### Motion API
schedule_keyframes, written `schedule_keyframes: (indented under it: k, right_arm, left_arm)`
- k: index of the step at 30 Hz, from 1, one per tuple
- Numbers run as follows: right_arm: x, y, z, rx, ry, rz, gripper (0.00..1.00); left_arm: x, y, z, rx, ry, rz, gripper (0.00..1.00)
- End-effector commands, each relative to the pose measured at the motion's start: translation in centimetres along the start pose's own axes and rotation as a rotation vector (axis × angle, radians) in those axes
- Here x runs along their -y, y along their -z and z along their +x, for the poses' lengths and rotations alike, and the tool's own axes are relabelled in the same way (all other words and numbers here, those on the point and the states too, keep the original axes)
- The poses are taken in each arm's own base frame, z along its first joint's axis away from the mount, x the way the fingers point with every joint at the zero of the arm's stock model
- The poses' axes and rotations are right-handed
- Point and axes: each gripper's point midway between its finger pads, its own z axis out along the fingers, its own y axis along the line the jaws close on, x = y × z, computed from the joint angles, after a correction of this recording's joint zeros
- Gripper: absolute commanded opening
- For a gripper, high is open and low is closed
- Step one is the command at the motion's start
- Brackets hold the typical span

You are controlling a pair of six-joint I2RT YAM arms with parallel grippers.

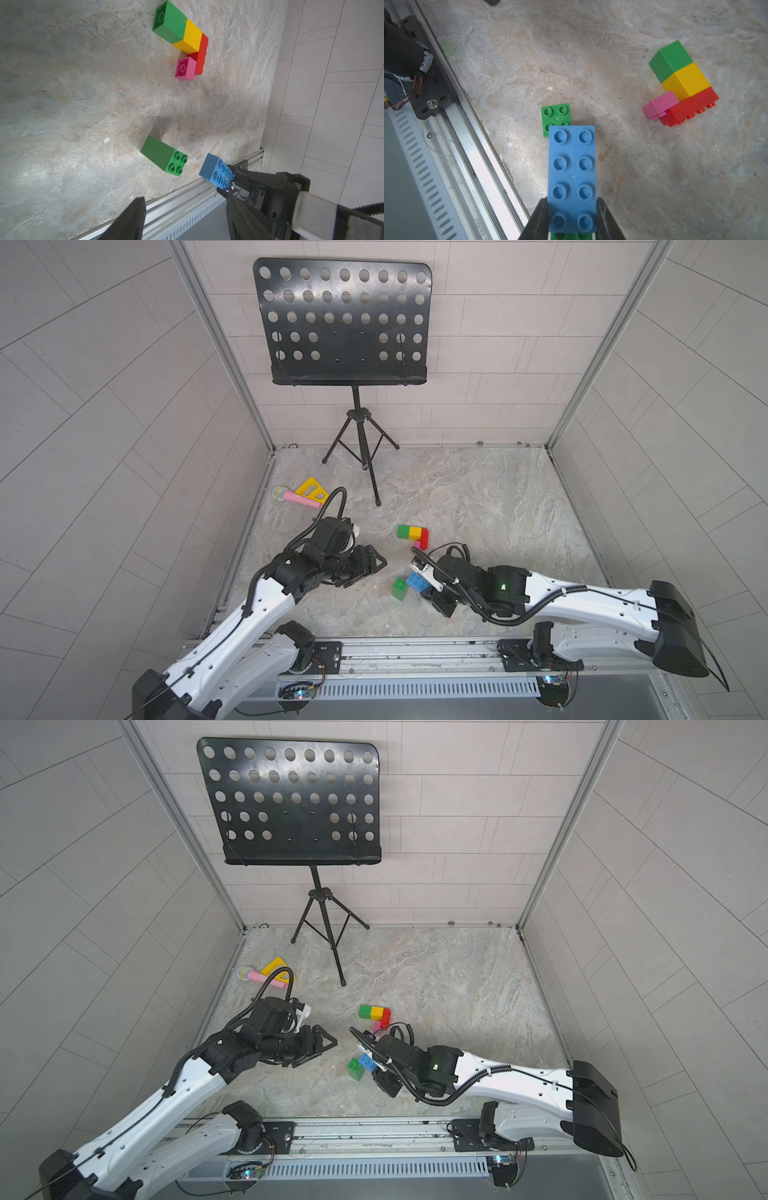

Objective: Assemble the letter r with lego
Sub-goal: Assemble the lego brick with the lego brick.

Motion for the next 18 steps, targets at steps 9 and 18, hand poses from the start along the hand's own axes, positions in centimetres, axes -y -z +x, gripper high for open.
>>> schedule_keyframes:
  k: [9, 18]
  right_arm:
    - [-1.1, -1.2, -1.2, 0.017, 0.078, 0.006, 0.0]
    - [-1.6, -2.2, -1.2, 0.018, 0.106, 0.03, 0.0]
  left_arm:
    - [1.6, -2.1, 0.5, -0.105, 0.039, 0.112, 0.31]
    - [1.6, -3.0, 0.9, -0.132, 0.078, 0.156, 0.23]
